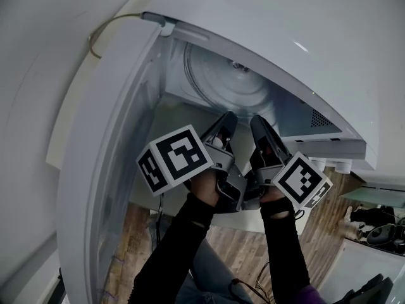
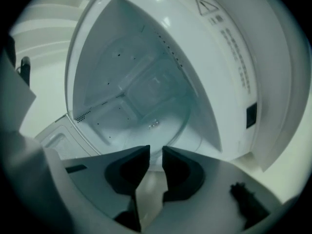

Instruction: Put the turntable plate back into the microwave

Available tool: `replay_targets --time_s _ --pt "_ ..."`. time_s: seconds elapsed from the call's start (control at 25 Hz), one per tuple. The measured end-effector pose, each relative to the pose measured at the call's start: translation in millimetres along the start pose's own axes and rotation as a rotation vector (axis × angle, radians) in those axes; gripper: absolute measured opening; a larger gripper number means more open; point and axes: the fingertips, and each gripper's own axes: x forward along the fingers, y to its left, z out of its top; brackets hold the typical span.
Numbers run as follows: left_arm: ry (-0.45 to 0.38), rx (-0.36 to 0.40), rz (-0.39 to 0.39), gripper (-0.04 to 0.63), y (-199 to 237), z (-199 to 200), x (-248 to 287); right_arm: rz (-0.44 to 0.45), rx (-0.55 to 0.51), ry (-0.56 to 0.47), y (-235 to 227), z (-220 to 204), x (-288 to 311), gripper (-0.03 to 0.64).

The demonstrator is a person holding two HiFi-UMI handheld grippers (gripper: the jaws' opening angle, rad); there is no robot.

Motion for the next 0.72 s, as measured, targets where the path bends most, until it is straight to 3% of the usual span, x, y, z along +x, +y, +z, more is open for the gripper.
replay_targets --time_s 0.12,0.32,0.44,0.6,0.72 --pt "-0.013 -0.021 -0.012 0.031 2.0 1.2 -0.9 -0.032 -0.079 0.009 4.3 2.8 -4.5 0.084" --pt "-0.064 -0.003 -0.060 0.031 -1.6 3.3 -7.2 -0.009 -0.116 0.008 18.2 3.2 -12.5 0.084" --pt "-0.091 0.062 -0.094 0.008 -9.3 3.7 -17.6 0.003 -0.136 0.006 26.5 1.8 -20.3 0.084" --pt "-0.037 0.160 -0.128 0.008 -24.2 -3.2 -20.6 0.006 -0.151 -0.006 33.5 3.7 -32.7 0.084" --pt "-0.056 0.219 -0.137 0.006 -44.1 -8.5 -35.1 0.024 -0.158 -0.021 47.9 9.7 -46.4 0.084"
